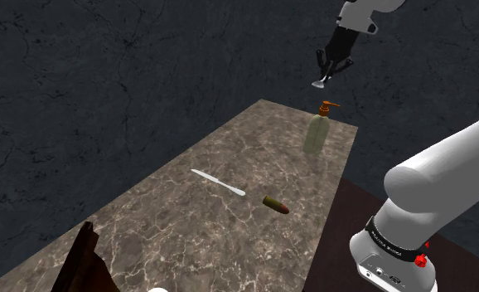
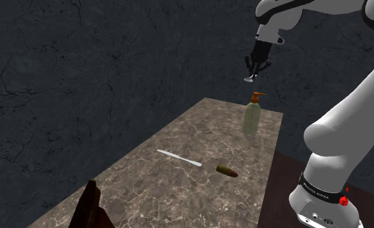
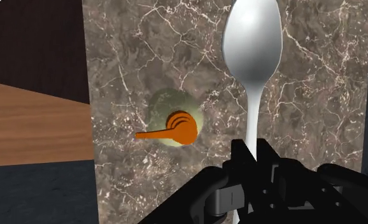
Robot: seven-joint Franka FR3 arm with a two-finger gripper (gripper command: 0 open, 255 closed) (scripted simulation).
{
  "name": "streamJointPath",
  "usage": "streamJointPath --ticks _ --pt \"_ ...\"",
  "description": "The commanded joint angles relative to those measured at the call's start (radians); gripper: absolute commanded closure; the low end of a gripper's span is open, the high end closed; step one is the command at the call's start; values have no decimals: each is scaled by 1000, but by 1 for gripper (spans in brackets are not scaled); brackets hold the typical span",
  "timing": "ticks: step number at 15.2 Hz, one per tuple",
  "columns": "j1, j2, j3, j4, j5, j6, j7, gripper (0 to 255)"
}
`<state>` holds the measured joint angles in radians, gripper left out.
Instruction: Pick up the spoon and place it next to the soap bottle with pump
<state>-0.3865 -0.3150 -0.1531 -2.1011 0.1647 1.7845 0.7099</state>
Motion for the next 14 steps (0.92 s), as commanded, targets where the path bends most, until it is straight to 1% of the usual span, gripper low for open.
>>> streamJointPath --ticks 1,8,14 --pt "-20 6 -35 11 -11 -14 -52 255" --pt "-84 64 -152 83 -36 -58 -223 255" --pt "-138 158 -253 189 -34 -100 -377 255"
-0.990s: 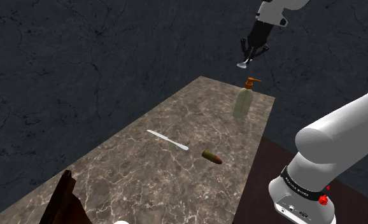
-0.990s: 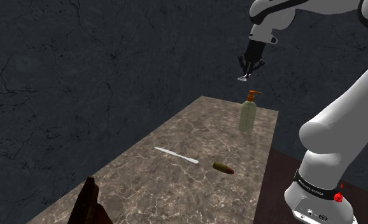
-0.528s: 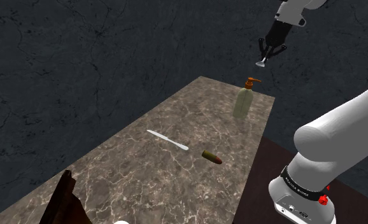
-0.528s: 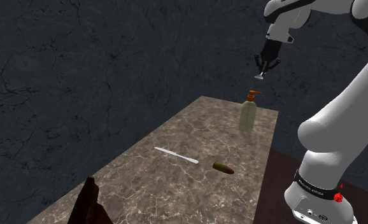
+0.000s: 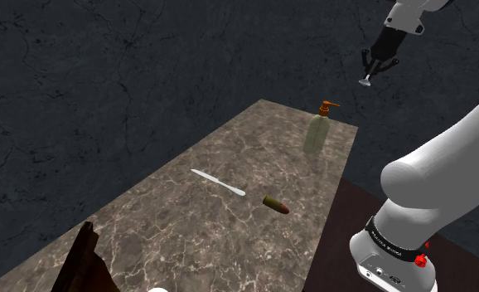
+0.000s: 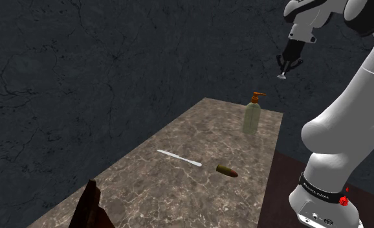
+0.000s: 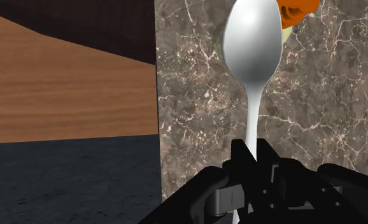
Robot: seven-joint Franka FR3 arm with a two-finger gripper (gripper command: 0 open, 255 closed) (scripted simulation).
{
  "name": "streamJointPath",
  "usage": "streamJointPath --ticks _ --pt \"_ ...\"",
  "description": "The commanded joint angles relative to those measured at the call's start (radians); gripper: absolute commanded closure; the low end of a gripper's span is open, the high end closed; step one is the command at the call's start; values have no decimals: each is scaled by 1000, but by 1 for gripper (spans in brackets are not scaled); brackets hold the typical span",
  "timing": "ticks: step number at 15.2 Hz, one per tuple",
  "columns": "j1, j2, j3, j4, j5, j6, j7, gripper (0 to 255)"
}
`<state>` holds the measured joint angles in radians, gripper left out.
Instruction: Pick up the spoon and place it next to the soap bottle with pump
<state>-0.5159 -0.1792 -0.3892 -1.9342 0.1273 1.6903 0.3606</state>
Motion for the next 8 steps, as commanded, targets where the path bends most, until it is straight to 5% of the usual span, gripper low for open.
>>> streamJointPath --ticks 1,8 --pt "-14 35 -27 36 5 -11 -45 255" --pt "-15 39 -28 -54 8 81 -60 255"
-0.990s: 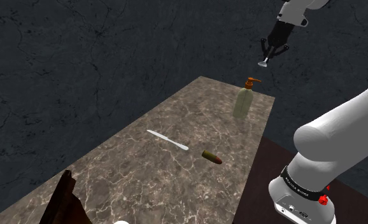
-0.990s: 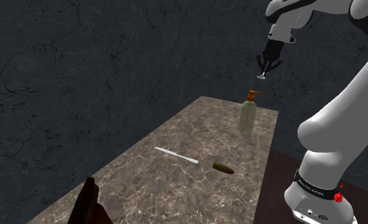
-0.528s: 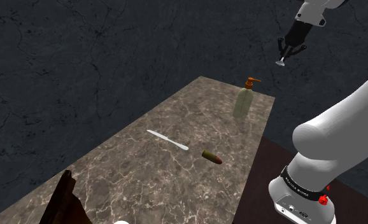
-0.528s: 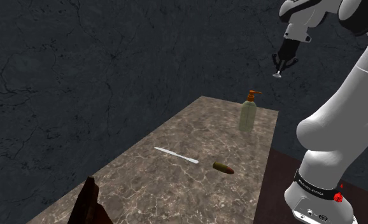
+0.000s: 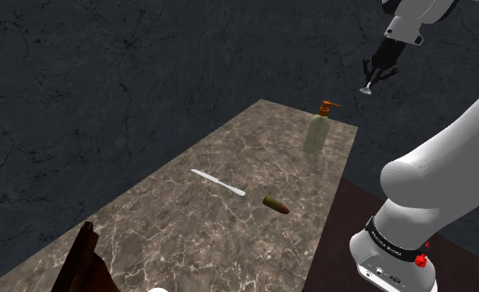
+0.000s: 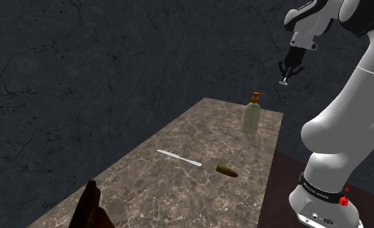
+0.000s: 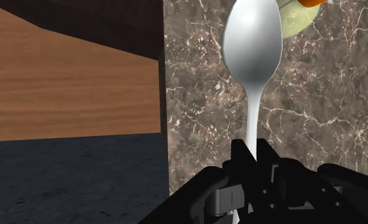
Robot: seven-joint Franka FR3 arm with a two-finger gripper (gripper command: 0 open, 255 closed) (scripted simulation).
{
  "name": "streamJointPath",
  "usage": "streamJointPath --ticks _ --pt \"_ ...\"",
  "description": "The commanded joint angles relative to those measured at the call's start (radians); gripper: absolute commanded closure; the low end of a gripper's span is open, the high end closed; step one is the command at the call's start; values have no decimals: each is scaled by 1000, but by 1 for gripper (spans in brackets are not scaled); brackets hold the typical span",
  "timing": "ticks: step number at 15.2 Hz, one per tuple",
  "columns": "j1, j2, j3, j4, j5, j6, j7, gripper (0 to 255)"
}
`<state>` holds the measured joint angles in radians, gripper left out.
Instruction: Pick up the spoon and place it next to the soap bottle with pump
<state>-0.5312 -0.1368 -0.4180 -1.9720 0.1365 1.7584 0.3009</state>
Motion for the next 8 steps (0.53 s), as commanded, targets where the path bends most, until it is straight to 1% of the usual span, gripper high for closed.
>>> streamJointPath --ticks 1,8 --pt "0 -2 0 -28 0 26 -3 255" --pt "-1 15 -3 -105 9 117 -23 255"
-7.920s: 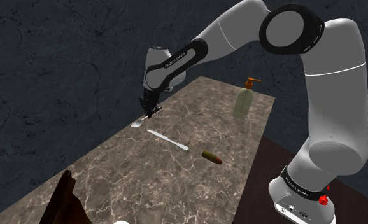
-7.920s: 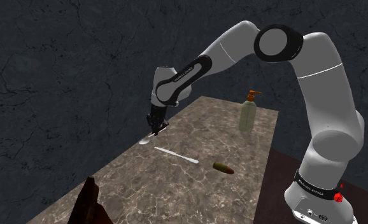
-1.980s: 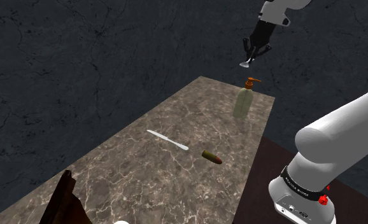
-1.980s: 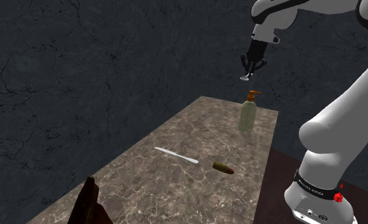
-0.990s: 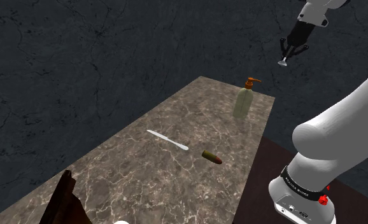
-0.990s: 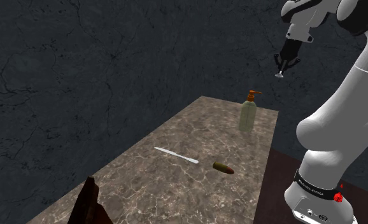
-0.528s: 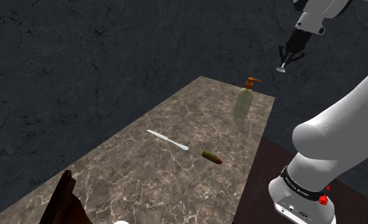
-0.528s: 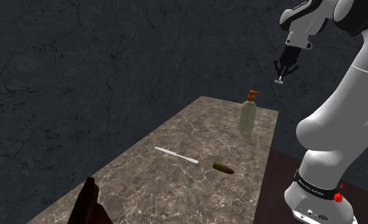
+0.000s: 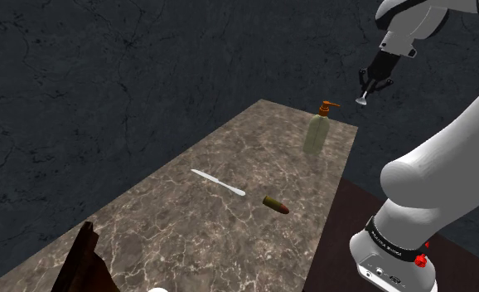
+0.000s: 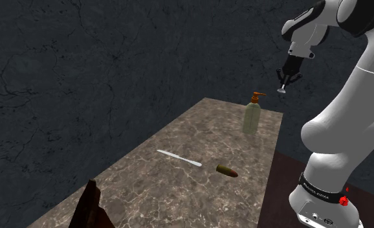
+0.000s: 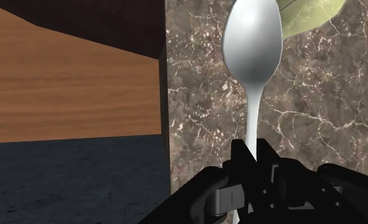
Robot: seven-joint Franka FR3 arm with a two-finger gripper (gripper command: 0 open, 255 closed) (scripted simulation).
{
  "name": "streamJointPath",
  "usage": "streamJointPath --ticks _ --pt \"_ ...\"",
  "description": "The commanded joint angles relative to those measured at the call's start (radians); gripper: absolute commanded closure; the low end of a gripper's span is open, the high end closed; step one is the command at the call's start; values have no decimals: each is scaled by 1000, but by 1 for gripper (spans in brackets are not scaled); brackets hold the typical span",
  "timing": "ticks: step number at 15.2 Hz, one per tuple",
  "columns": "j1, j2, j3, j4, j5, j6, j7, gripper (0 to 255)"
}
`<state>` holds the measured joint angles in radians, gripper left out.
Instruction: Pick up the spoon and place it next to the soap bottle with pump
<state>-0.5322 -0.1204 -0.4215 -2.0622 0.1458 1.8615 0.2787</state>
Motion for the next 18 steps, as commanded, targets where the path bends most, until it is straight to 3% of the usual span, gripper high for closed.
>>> streamJointPath --ticks 1,18 --pt "0 2 0 -25 2 26 -4 255" --pt "2 95 -8 -164 60 242 -76 255"
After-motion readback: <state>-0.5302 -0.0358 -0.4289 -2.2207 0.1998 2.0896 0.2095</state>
